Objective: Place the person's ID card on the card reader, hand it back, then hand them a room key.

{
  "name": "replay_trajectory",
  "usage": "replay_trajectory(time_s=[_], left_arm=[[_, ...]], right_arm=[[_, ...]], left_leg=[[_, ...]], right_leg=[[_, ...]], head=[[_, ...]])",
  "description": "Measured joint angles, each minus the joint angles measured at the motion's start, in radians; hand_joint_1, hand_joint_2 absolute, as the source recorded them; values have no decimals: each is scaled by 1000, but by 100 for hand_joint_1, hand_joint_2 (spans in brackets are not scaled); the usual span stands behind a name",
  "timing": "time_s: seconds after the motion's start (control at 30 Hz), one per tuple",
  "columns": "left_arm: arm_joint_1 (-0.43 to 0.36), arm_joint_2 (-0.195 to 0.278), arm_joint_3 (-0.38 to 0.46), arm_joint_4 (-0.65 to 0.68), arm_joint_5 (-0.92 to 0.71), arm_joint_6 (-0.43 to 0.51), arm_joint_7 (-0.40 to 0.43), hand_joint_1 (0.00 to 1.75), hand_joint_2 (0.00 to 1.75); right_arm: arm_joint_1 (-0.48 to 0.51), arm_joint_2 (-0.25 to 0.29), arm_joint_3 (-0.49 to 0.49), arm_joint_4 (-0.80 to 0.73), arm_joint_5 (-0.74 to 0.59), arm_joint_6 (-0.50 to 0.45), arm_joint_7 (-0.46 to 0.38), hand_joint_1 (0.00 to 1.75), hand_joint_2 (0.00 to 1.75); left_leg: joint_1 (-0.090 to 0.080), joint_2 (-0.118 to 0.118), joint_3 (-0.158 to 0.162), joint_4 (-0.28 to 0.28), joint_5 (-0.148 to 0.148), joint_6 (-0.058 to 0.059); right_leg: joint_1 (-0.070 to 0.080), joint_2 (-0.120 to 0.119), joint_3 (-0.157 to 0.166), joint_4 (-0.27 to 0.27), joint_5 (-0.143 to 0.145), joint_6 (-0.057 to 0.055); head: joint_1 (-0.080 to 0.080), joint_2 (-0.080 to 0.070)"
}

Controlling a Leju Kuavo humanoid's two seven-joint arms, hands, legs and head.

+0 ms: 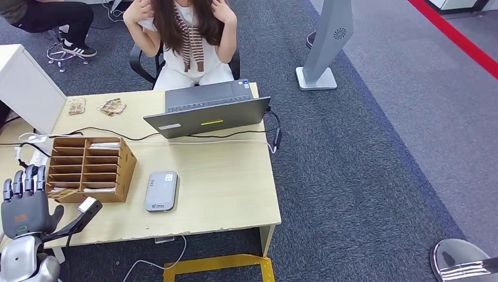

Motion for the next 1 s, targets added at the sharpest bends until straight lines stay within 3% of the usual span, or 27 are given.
replay_trajectory(time_s=[0.37, 0.4, 0.5, 0.53, 1.0], left_arm=[[-5, -8, 0, 16, -4, 0, 5, 0, 175], [-5, -9, 0, 17, -4, 0, 5, 25, 175], [-8, -10, 0, 22, -3, 0, 6, 156, 175], [-8, -10, 0, 24, 0, 0, 4, 175, 175], [-28, -10, 0, 65, 44, 6, -31, 175, 175]], right_arm=[[-1, 0, 0, 0, 0, 1, 0, 0, 175], [-1, 0, 0, 0, 1, 2, 0, 0, 175], [-2, 0, 0, 0, 2, 6, 0, 0, 175], [-2, 0, 0, 0, 2, 8, 0, 0, 175], [-4, 0, 1, 0, 2, 10, -4, 0, 175]], left_leg=[[0, 0, 0, 0, 0, 0], [0, 0, 0, 0, 0, 0], [0, 0, 0, 0, 0, 0], [0, 0, 0, 0, 0, 0], [0, 0, 0, 0, 0, 0]], right_leg=[[0, 0, 0, 0, 0, 0], [0, 0, 0, 0, 0, 0], [0, 0, 0, 0, 0, 0], [0, 0, 0, 0, 0, 0], [0, 0, 0, 0, 0, 0]], head=[[0, 0], [0, 0], [0, 0], [0, 0], [0, 0]])
